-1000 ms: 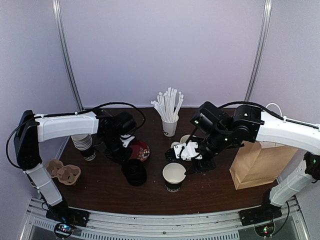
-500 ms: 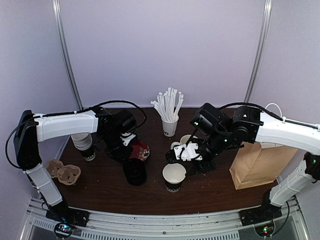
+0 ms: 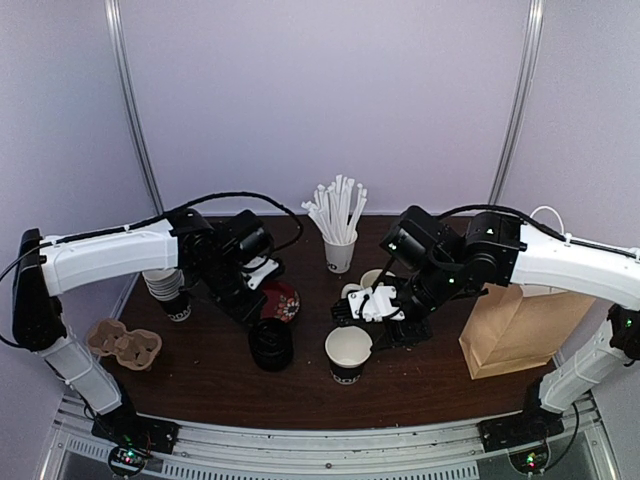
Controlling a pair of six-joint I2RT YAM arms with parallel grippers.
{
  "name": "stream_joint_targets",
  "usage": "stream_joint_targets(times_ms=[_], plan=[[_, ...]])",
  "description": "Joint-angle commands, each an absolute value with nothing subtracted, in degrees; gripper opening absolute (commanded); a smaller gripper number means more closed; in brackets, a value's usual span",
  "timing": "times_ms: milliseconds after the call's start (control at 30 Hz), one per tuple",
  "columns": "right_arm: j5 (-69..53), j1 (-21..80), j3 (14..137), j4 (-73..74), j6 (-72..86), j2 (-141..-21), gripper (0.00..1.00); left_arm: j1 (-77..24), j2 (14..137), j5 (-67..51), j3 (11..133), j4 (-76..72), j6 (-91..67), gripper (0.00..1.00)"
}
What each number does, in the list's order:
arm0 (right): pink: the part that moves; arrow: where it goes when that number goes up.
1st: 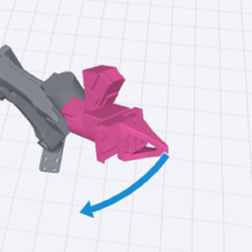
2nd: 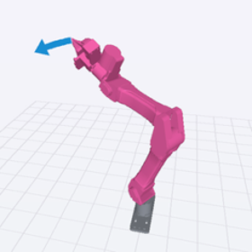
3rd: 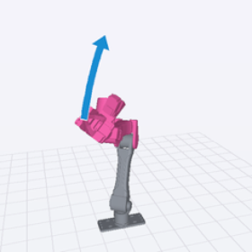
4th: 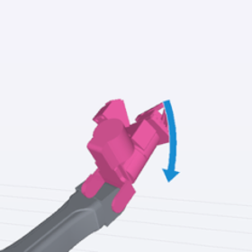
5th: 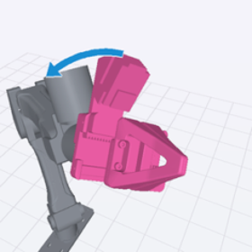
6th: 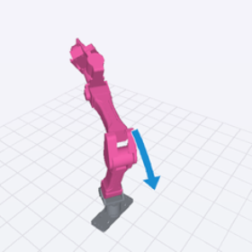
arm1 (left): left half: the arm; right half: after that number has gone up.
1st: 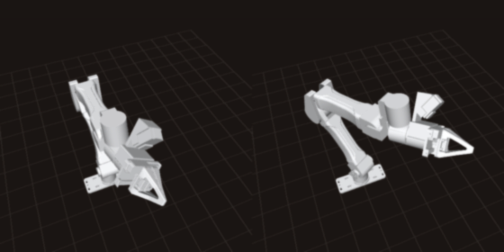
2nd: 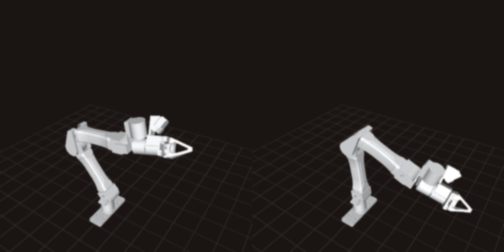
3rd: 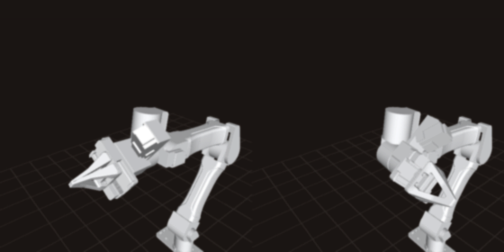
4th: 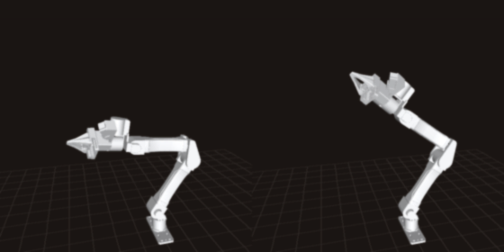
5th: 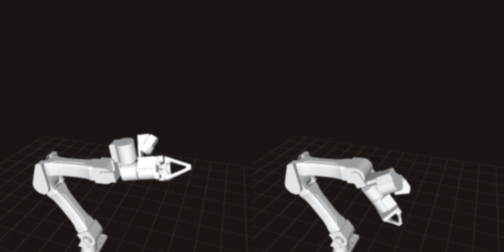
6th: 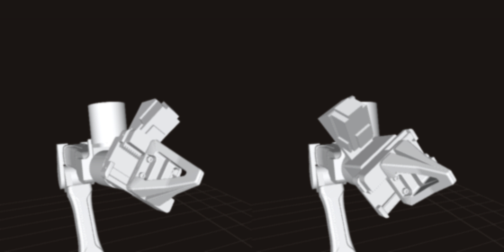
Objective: Pack the takeout coffee
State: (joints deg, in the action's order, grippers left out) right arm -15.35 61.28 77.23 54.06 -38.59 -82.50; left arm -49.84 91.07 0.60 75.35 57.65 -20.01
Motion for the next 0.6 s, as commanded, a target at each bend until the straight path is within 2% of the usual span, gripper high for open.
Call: stream_joint_targets(times_ms=[0,100,300,533,567], plan=[[-14.8,60.9,76.6,53.1,-37.8,-81.6,0.57,-49.6,91.3,2.6,76.3,57.7,-19.7,0.17],[-14.7,60.9,76.6,53.4,-37.9,-81.5,0.57,-51.7,91.9,2.9,76.0,55.6,-18.0,0.25],[-17.2,59.3,78.3,58.4,-37.9,-80.4,0.57,-62.2,92.7,1.9,73.6,49.9,-3.6,0.27],[-21.1,50.9,75.1,58.1,-35.1,-74.7,0.58,-62.7,95.9,6.1,72.2,45.9,-2.8,0.32],[-21.9,49.6,75.0,57.8,-34.6,-74.3,0.58,-62.7,97.0,6.1,72.9,46.5,-3.2,0.39]])
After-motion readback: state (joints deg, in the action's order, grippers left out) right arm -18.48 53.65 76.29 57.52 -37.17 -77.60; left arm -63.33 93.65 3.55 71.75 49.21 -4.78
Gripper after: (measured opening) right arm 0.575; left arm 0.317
